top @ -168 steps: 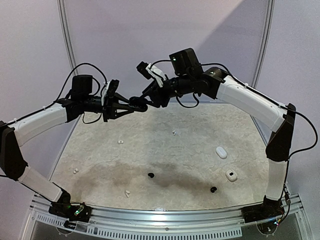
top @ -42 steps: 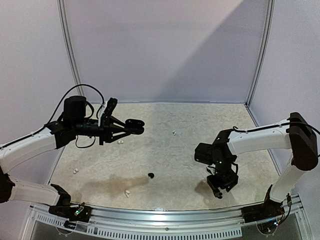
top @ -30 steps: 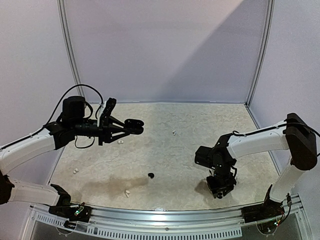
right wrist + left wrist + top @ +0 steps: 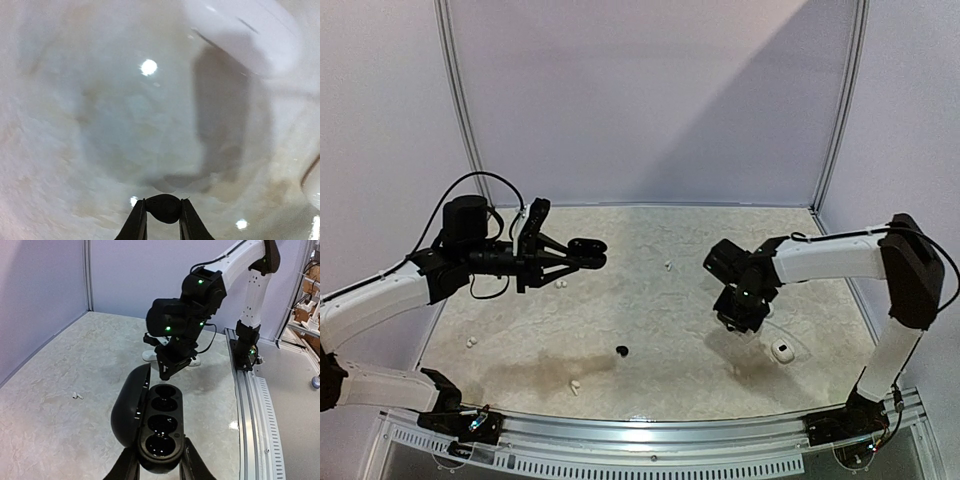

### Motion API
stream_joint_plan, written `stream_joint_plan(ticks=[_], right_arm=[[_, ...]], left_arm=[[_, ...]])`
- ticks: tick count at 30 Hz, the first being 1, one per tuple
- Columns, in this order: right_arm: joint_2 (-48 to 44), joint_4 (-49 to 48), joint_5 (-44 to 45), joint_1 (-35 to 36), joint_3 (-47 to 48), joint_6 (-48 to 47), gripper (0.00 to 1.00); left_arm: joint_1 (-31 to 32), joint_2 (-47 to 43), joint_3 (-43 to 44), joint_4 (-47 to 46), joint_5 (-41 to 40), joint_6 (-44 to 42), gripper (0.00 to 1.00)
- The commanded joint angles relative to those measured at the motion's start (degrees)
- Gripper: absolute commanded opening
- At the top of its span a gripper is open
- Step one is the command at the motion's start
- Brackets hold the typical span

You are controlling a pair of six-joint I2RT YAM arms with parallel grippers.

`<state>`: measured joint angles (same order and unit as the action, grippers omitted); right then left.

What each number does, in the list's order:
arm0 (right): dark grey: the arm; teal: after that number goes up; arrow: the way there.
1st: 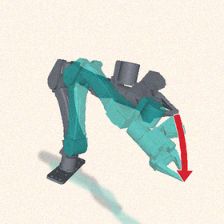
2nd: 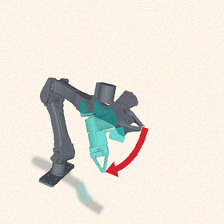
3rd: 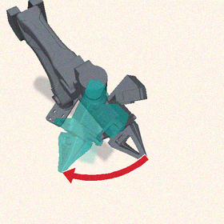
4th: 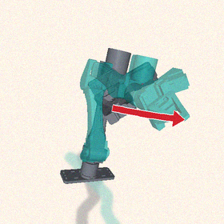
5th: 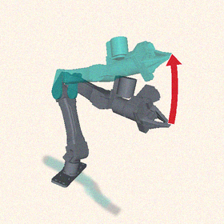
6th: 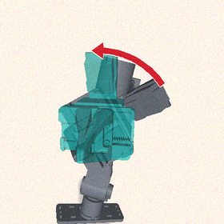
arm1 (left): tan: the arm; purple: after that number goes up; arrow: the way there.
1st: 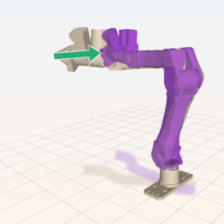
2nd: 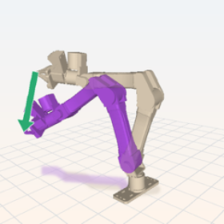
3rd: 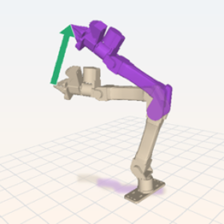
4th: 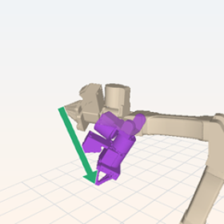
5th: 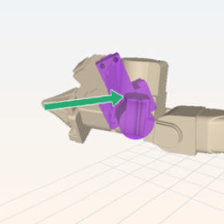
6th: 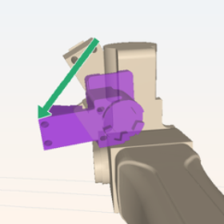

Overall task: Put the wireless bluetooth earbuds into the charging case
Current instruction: Pick up the left earbud from the center of the board, then place the left earbud at the center of the board, then adjust the left earbud at the center of the board.

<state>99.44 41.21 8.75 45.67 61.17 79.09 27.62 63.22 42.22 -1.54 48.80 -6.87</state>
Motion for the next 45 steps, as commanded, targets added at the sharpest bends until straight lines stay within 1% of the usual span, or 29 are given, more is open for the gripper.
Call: stream_joint_plan(ticks=[1, 4, 9, 12, 14, 17, 20, 24, 26, 28, 30, 31, 33, 35, 36, 37, 38, 39, 41, 45], right_arm=[[7.9, 6.5, 4.0, -0.8, 10.4, -2.3, 0.15], [9.7, 6.7, 3.1, -1.8, 11.4, -4.0, 0.16], [10.3, 2.6, -1.5, -3.7, 9.3, -4.6, 0.18], [12.8, 1.7, -5.1, -4.2, 11.4, -6.9, 0.19], [15.2, 4.0, -6.4, -4.4, 13.7, -9.4, 0.22], [17.3, 5.0, -6.8, -4.9, 15.1, -11.7, 0.29], [17.0, 4.8, -7.2, -5.2, 15.6, -12.5, 0.42], [15.9, 7.8, -6.5, -5.3, 18.8, -16.5, 0.5], [15.0, 10.0, -6.9, -5.3, 21.6, -21.2, 0.55], [14.3, 13.9, -7.1, -5.4, 24.1, -25.4, 0.63], [14.0, 19.9, -6.4, -5.4, 26.5, -30.1, 0.7], [13.9, 21.9, -6.2, -5.5, 27.5, -31.8, 0.73], [13.8, 25.5, -5.0, -5.8, 29.3, -36.4, 0.78], [13.9, 26.4, -5.1, -6.4, 30.8, -40.0, 0.8], [13.9, 25.8, -5.1, -6.5, 31.4, -42.0, 0.79], [14.1, 24.8, -4.9, -6.5, 32.0, -45.6, 0.74], [14.5, 23.8, -4.4, -6.6, 32.8, -48.8, 0.66], [15.3, 23.0, -3.6, -6.6, 33.7, -50.8, 0.54], [17.9, 22.0, -2.2, -6.9, 35.6, -55.6, 0.34], [24.0, 20.8, -2.5, -7.8, 38.7, -62.2, 0.01]], left_arm=[[0.9, -1.7, -0.9, -1.4, 0.0, 0.4, 0.0], [0.9, -2.3, -1.5, -1.5, 0.0, 0.3, 0.0], [0.9, -2.9, -2.0, -1.6, -0.4, 0.1, 0.0], [0.9, -2.9, -2.0, -1.8, -0.4, 0.1, 0.0], [0.9, -2.8, -1.9, -1.9, -0.3, 0.1, 0.0], [0.9, -2.8, -2.0, -1.9, -0.5, 0.0, 0.0], [0.8, -3.0, -2.0, -1.7, -0.5, 0.2, 0.0], [0.9, -3.0, -1.7, -0.7, -0.6, 0.1, 0.0], [0.9, -2.9, -1.4, 0.0, -0.8, -0.3, 0.0], [0.8, -2.7, -1.0, 1.0, -0.9, -0.9, 0.0], [0.8, -2.4, -0.5, 1.4, -0.9, -1.7, 0.0], [0.8, -2.3, -0.2, 3.5, -1.0, -2.0, 0.0], [0.8, -1.9, 0.6, 5.0, -1.3, -2.7, 0.0], [0.6, -1.4, 1.4, 6.1, -1.6, -3.2, 0.0], [0.6, -1.1, 1.8, 6.6, -1.6, -3.3, 0.0], [0.4, -0.6, 2.2, 6.8, -1.6, -3.3, 0.0], [0.2, -0.3, 2.6, 6.9, -1.5, -3.0, 0.0], [0.1, 0.1, 3.1, 6.7, -1.4, -2.7, 0.0], [-0.4, 1.0, 4.1, 6.5, -1.0, -2.0, 0.0], [-0.9, 2.6, 5.7, 6.3, -0.9, -1.9, 0.0]])
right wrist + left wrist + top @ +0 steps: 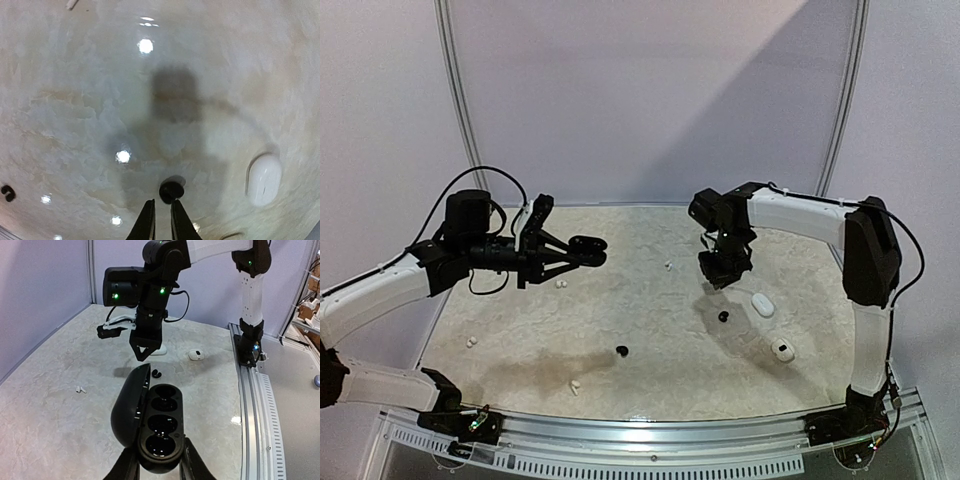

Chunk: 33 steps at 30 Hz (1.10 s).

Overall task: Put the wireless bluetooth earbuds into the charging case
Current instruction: Adjust the left earbud at the center of the board.

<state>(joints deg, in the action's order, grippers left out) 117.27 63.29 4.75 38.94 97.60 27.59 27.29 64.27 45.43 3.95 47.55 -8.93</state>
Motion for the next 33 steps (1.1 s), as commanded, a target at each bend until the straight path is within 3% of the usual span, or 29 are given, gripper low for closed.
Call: stream_joint_plan(ticks=[1, 12, 20, 33], right_arm=[[7.6, -1.5, 1.8, -1.1, 2.5, -11.4, 0.0], [11.2, -3.8, 0.3, -1.2, -1.0, -13.6, 0.0], [6.1, -5.5, 0.7, -1.2, -10.2, -10.1, 0.0], [-1.0, -7.8, -4.1, -1.1, -17.2, -4.8, 0.0]], left_arm=[[-0.6, 1.7, 2.7, 0.8, 0.4, 0.1, 0.0], [-1.1, 2.5, 1.3, -3.0, 2.1, 1.8, 0.0], [-1.1, 2.7, 0.8, -3.0, 1.6, 0.7, 0.0], [-1.1, 2.4, 0.2, -4.1, 0.7, -0.3, 0.0]])
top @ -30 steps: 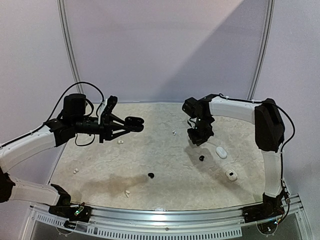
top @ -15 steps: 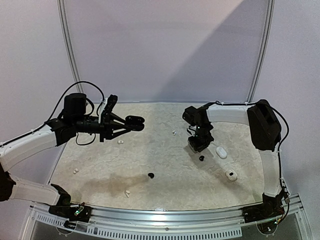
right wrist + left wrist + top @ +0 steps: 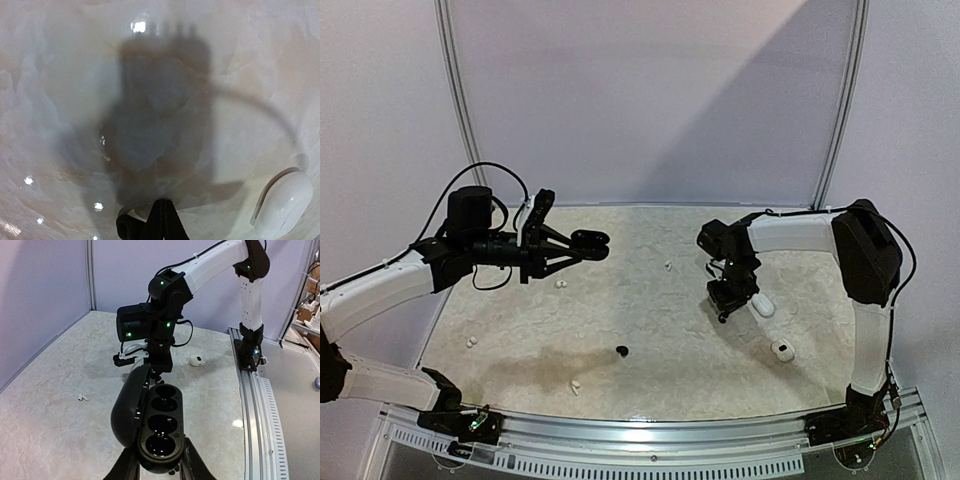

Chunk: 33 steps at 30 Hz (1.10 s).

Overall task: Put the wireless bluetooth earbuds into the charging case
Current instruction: Adjust the left earbud at the center of the board.

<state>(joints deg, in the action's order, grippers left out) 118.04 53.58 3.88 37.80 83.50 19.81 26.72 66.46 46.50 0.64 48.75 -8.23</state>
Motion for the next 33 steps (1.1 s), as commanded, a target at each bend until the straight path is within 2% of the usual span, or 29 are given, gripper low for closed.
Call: stream_joint_plan(ticks=[1, 9, 16, 20, 25, 28, 30, 33], right_arm=[[-2.0, 2.1, -5.0, 0.0, -3.4, 3.2, 0.0], [-3.8, 2.9, -5.3, 1.7, -6.4, 5.4, 0.0], [-5.0, 8.5, 1.5, 1.7, -8.1, 5.6, 0.0], [-6.1, 10.6, 4.3, 0.9, -5.5, 3.6, 0.0], [-6.4, 10.7, 3.9, 0.5, 0.5, -2.5, 0.01], [-7.2, 6.2, 0.2, 0.5, 0.9, -8.5, 0.1], [-8.8, 2.1, -4.2, 0.6, -0.3, -13.1, 0.2], [-9.5, -1.0, -9.2, 0.4, -1.0, -21.8, 0.43]], left_arm=[[-0.5, 0.2, -0.9, -0.8, -0.5, -1.0, 0.0], [-0.5, 0.2, -0.9, -0.8, -0.5, -1.3, 0.0], [-0.4, -0.1, -1.0, -0.8, -0.5, -1.4, 0.0], [-0.4, -0.1, -1.2, -0.8, -0.5, -1.4, 0.0], [-0.4, -0.2, -0.8, 0.8, -0.7, -1.6, 0.0], [-0.4, -0.2, -0.3, 2.2, -0.7, -2.0, 0.0], [-0.4, -0.1, 0.1, 3.1, -0.8, -2.3, 0.0], [-0.4, 0.1, 0.8, 3.9, -0.8, -2.5, 0.0]])
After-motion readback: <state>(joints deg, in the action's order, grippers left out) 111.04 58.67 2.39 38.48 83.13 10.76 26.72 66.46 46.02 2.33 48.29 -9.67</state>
